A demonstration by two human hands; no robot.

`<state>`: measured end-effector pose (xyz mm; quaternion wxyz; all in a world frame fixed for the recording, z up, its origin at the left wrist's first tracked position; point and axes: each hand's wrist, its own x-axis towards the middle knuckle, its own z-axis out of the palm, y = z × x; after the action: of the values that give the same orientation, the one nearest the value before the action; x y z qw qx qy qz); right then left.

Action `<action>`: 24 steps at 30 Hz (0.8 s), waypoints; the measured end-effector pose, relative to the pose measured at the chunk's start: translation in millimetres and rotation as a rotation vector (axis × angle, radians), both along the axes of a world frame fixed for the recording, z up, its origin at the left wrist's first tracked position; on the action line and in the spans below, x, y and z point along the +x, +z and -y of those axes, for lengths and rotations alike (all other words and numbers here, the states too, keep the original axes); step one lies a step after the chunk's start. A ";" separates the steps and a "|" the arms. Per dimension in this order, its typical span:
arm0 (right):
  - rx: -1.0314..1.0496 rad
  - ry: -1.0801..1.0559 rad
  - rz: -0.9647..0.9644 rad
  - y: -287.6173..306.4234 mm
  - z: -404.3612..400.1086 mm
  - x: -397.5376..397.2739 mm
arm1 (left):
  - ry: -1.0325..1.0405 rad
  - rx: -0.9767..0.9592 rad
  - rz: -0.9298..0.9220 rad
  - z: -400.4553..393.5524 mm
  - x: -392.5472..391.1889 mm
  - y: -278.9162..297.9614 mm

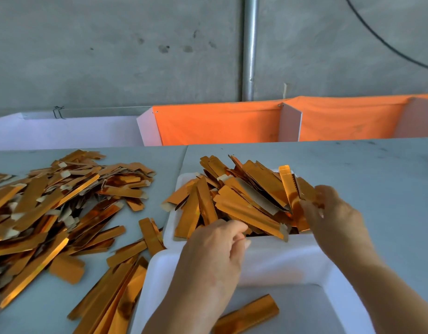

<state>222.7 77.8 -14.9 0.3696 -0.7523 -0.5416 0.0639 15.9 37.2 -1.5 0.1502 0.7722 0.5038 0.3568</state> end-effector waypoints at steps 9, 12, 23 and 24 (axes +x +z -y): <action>0.001 -0.037 0.229 -25.6 -6.5 -6.5 | -0.003 -0.007 0.013 2.0 2.4 -2.5; 0.028 0.007 0.203 -22.7 -6.4 -9.8 | -0.002 -0.028 0.019 2.7 2.7 -2.5; 0.176 0.055 0.158 -8.6 0.5 -9.3 | 0.053 -0.048 0.060 -1.8 2.4 -8.4; 0.197 0.057 0.110 -5.9 1.8 -9.0 | 0.065 -0.053 0.080 -1.4 2.2 -8.0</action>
<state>213.6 76.0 -20.9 0.4097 -0.6989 -0.5859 -0.0204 18.1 38.6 -9.5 0.1788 0.7365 0.5314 0.3785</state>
